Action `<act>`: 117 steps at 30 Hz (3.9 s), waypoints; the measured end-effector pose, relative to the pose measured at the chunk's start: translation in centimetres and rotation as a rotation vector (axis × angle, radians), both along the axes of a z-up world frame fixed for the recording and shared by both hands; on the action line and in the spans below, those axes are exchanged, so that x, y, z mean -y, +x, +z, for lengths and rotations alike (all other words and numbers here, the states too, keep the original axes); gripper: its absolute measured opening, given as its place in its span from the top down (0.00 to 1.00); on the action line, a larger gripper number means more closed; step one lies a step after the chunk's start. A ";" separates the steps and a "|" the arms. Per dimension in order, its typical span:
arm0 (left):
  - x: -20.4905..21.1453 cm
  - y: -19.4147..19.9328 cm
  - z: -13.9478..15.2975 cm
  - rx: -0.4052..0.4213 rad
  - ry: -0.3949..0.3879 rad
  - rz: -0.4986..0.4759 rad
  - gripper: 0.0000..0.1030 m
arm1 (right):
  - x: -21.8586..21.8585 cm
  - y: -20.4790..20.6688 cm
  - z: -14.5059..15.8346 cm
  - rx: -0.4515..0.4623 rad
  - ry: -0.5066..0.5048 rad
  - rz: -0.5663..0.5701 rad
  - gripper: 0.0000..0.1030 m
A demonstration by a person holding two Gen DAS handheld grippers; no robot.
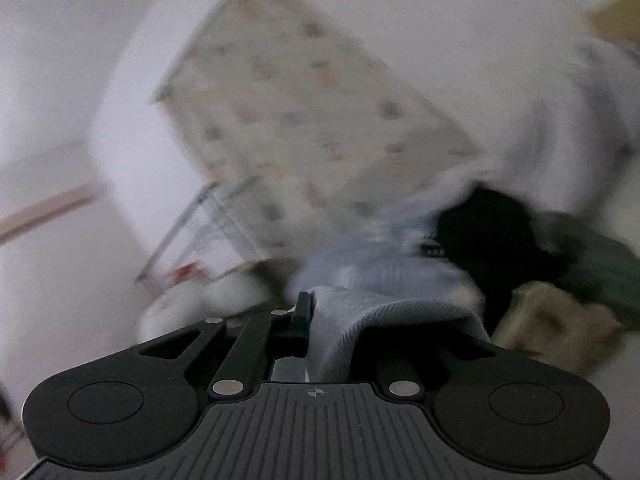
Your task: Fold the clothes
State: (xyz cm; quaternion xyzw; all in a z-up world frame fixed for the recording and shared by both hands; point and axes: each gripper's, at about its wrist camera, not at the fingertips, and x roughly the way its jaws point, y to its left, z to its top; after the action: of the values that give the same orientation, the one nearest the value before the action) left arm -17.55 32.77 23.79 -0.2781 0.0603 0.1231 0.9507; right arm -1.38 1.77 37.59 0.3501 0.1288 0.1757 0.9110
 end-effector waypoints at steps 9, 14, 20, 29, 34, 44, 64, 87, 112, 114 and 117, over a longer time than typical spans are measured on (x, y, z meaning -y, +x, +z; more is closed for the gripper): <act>4.6 3.3 -2.3 -0.099 0.056 -0.144 0.00 | 18.7 3.1 -17.5 -0.434 0.148 -0.304 0.92; 7.6 4.4 -3.5 -0.138 0.110 -0.207 0.00 | 25.4 1.5 -24.9 -0.581 0.299 -0.255 0.89; 10.9 4.0 -4.3 -0.166 0.140 -0.231 0.00 | 27.1 0.5 -26.8 -0.617 0.381 -0.098 0.87; 13.9 3.0 -1.6 -0.159 0.231 -0.305 0.00 | 29.4 -3.2 -27.6 -0.635 0.603 -0.061 0.66; 14.8 2.2 -0.2 -0.142 0.272 -0.339 0.00 | 28.5 -5.9 -27.9 -0.646 0.757 -0.112 0.46; 15.3 0.6 -1.4 -0.141 0.264 -0.378 0.00 | 24.2 -11.8 -27.6 -0.492 0.839 -0.162 0.10; 13.1 -1.7 -2.9 -0.138 0.253 -0.250 0.00 | 11.6 -16.1 -24.3 -0.361 -0.271 0.088 0.00; 5.3 -2.6 -4.3 -0.158 0.070 -0.160 0.00 | -10.7 -12.1 -30.8 -0.121 -0.979 0.449 0.55; 8.6 -2.2 -2.5 -0.072 0.097 -0.230 0.00 | 24.3 -8.0 -15.8 -0.101 -0.406 -0.175 0.86; 9.2 -2.1 -2.1 -0.069 0.103 -0.240 0.00 | 28.4 -7.9 -16.4 -0.142 -0.404 -0.261 0.89; 10.3 -2.1 -1.4 -0.055 0.096 -0.259 0.00 | 34.1 -8.1 -18.3 -0.219 -0.394 -0.407 0.99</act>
State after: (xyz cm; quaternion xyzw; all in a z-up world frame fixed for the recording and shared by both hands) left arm -19.65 22.51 22.43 -0.2187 0.1158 0.0096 0.9689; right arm -9.47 -32.29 19.30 0.2022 0.1851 -0.0776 0.9586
